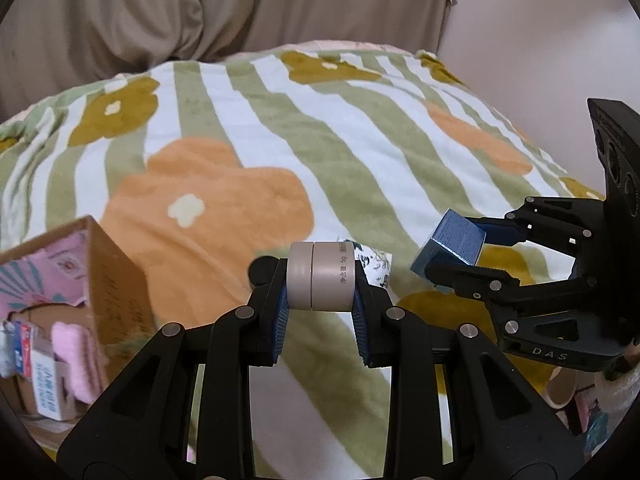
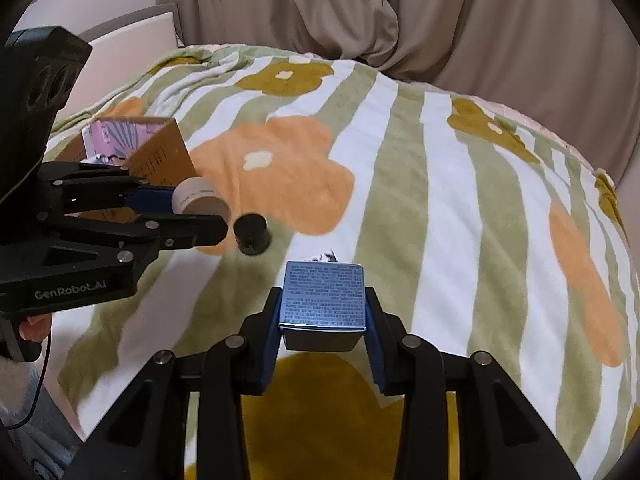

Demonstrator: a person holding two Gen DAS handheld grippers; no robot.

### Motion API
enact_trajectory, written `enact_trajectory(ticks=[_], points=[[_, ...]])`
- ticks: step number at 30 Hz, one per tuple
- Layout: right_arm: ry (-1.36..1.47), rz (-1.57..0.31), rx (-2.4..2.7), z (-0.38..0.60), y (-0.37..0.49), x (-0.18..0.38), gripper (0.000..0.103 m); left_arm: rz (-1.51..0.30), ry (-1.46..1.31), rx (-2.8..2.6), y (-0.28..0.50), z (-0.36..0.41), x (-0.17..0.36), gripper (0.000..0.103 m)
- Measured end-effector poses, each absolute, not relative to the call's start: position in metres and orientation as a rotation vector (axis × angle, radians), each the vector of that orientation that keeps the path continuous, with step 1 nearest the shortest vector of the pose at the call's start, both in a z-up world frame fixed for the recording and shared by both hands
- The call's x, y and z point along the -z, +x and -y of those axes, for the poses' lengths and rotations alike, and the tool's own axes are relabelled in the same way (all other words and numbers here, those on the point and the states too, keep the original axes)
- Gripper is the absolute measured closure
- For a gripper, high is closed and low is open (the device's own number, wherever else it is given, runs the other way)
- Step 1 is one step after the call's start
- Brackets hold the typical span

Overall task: Organize objects
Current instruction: 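Carry the beige roll and blue cube over the box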

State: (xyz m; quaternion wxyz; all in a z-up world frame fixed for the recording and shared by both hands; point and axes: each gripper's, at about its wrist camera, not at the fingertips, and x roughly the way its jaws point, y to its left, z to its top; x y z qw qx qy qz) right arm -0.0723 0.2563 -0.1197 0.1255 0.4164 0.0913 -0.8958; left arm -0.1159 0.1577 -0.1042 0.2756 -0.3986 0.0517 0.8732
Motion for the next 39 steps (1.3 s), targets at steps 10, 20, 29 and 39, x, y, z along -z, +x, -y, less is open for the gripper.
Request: enact_trajectory(ticks=[10, 20, 29, 39], points=[[1.168, -0.279, 2.625, -0.227, -0.073, 0.080, 0.069, -0.119, -1.006, -2.405, -0.110, -0.112, 0.057, 0.078], [1.113, -0.265, 2.589, -0.173, -0.090, 0.051, 0.069, -0.099, -1.009, -2.486, -0.116, -0.040, 0.031, 0.078], [1.090, -0.287, 2.509, -0.112, -0.111, 0.045, 0.068, -0.062, -1.055, -2.572, -0.124, 0.038, 0.031, 0.078], [1.101, -0.304, 2.400, -0.043, -0.138, 0.058, 0.068, -0.007, -1.141, -2.643, -0.130, 0.123, 0.053, 0.078]])
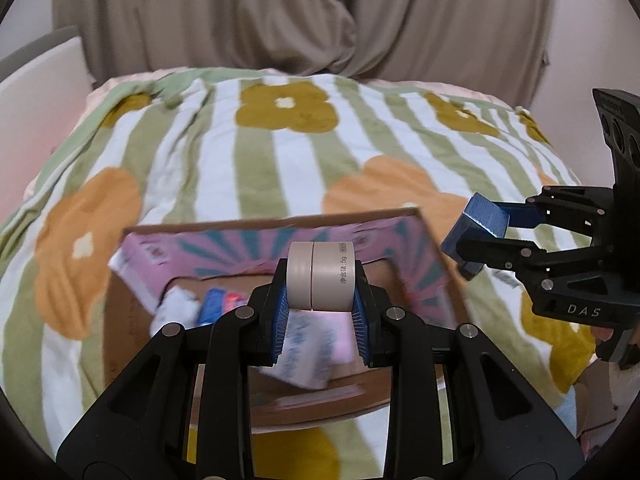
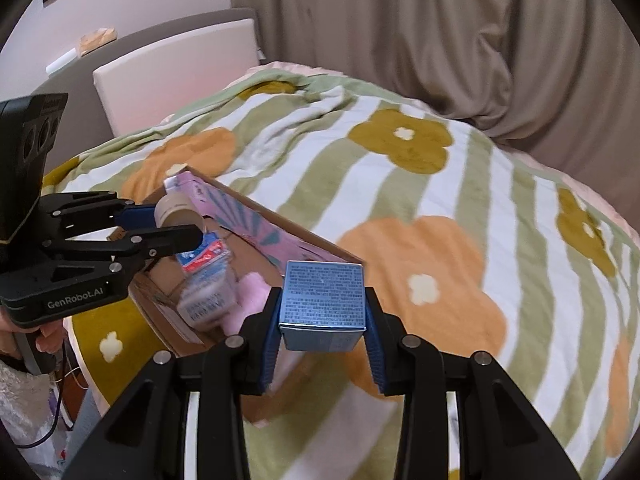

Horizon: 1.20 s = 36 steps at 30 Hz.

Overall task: Organize objects
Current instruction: 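Carry the beige roll and blue cube over the box, then open both tools to drop the roll and cube into the box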

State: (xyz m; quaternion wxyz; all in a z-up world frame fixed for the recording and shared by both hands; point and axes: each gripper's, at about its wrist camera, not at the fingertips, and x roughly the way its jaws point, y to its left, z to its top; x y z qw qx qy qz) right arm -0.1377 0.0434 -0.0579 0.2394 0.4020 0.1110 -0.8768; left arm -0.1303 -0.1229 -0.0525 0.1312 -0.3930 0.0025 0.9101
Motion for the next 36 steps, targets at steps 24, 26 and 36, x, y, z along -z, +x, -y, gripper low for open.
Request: enact_trajectory(ticks=[24, 26, 36], points=[[1.230, -0.255, 2.265, 0.076, -0.193, 0.128, 0.068, 0.077, -1.341, -2.650, -0.145, 0.230, 0.133, 0.078], [1.243, -0.239, 2.263, 0.077, -0.196, 0.129, 0.068, 0.077, -1.348, -2.644, -0.147, 0.230, 0.135, 0.078], [1.290, -0.222, 2.260, 0.083, -0.202, 0.132, 0.068, 0.091, -1.369, -2.614, -0.148, 0.229, 0.141, 0.078]])
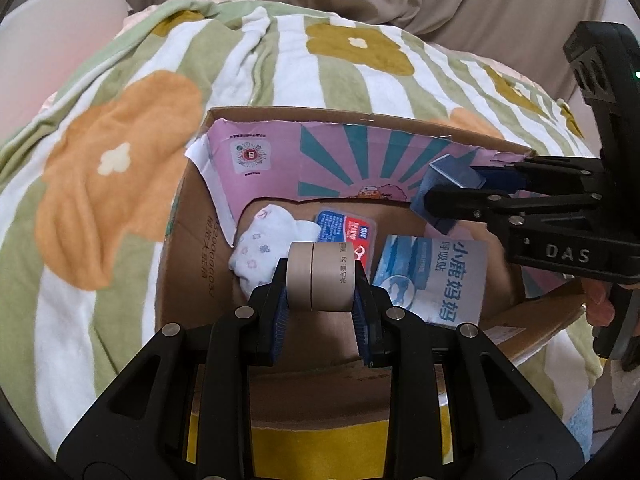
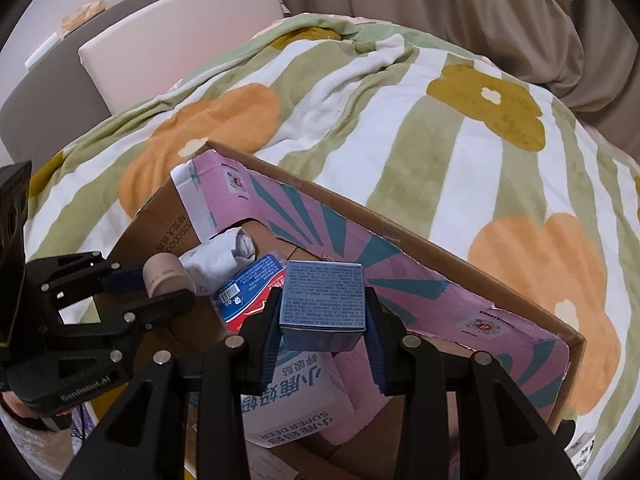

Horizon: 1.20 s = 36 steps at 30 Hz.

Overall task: Organize objects
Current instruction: 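Open both tools to drop the roll and cube into the box, then move both tools back toward the black jar and tissue pack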

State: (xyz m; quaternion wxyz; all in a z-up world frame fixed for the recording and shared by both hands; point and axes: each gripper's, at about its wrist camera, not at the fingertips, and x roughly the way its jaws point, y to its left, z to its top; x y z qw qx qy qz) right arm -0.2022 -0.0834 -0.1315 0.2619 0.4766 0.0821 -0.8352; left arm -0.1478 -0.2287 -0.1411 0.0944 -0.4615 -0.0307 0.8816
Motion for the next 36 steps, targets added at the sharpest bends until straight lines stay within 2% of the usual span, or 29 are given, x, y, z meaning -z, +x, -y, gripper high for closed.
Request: enact_trajectory(ticks=[7, 8, 10, 11, 16, 18, 19, 20, 36], points=[[1.347, -0.175, 2.259, 0.083, -0.209, 0.133, 0.066, 0.069, -1.358, -2.623, -0.143, 0.226, 0.136, 0.077], [1.356, -0.165, 2.260, 0.083, -0.209, 0.133, 0.063, 0.061, -1.363, -2.625, -0.143, 0.224, 0.135, 0.076], [1.378, -0.155, 2.264, 0.082, -0.209, 0.132, 0.033, 0.042, -1.386, -2.625, -0.143, 0.222, 0.134, 0.076], [1.371, -0.146, 2.274, 0.080, -0.208, 0.130, 0.027, 0.032, -1.399, -2.621, -0.143, 0.220, 0.135, 0.075], [1.346, -0.111, 2.313, 0.073, -0.199, 0.120, 0.024, -0.046, -1.486, -2.596, -0.142, 0.210, 0.146, 0.073], [1.343, -0.111, 2.321, 0.071, -0.194, 0.117, 0.024, -0.076, -1.490, -2.603, -0.137, 0.206, 0.150, 0.059], [1.344, -0.108, 2.324, 0.070, -0.192, 0.116, 0.024, -0.081, -1.480, -2.612, -0.135, 0.206, 0.149, 0.026], [1.345, -0.102, 2.328, 0.067, -0.190, 0.115, 0.024, -0.087, -1.459, -2.629, -0.131, 0.205, 0.147, 0.002], [1.324, -0.078, 2.371, 0.051, -0.171, 0.106, 0.024, 0.005, -1.367, -2.658, -0.120, 0.209, 0.126, 0.000]])
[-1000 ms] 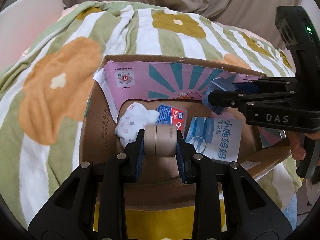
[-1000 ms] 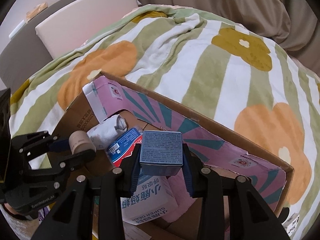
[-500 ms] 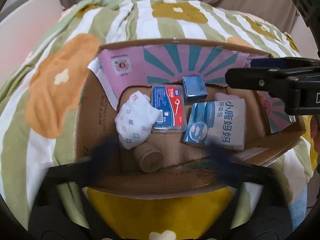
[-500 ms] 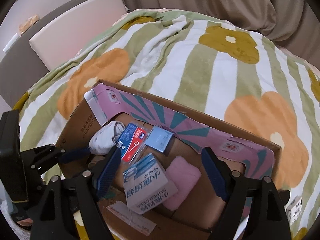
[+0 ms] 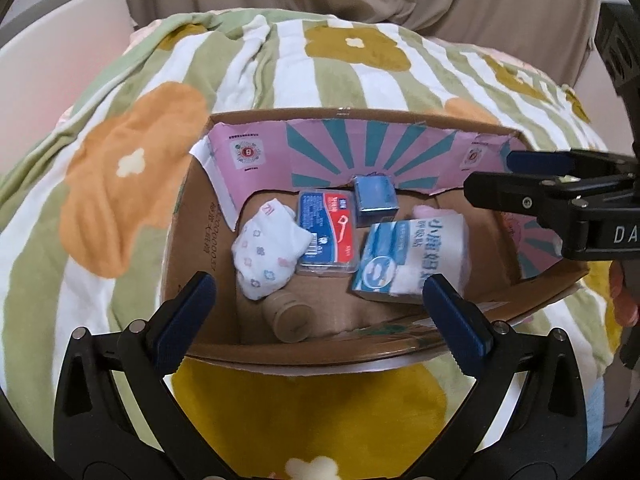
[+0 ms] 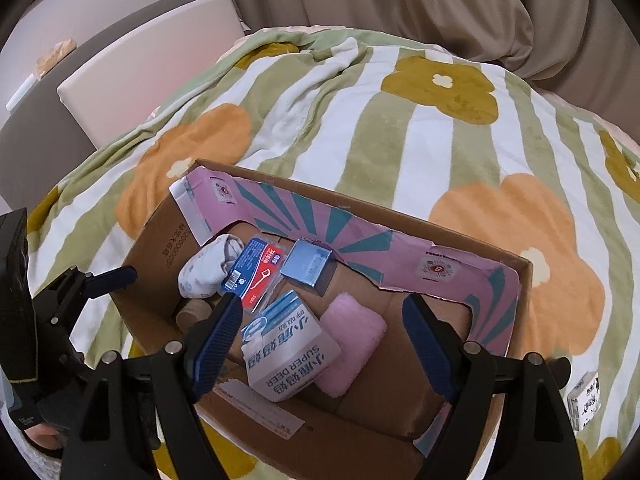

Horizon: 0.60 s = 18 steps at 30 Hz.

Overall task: Organize objects
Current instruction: 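Move both tools back toward the black jar and tissue pack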

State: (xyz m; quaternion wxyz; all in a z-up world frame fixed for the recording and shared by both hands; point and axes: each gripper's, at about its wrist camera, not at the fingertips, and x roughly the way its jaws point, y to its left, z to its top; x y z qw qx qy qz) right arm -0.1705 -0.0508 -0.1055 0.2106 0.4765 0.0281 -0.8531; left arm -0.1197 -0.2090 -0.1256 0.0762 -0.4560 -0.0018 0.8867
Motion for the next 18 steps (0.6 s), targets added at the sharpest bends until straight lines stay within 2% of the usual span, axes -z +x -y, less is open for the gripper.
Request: enact_trajectory(ticks=[7, 18], points=[[1.271, -0.073, 2.395, 0.034, -0.160, 0.093, 0.024, -0.006, -1.306, -2.699, -0.112, 0.198, 0.105, 0.000], [1.080, -0.116, 2.505, -0.033, -0.120, 0.038, 0.024, -0.002, -1.155, -2.719, -0.097, 0.140, 0.054, 0.000]])
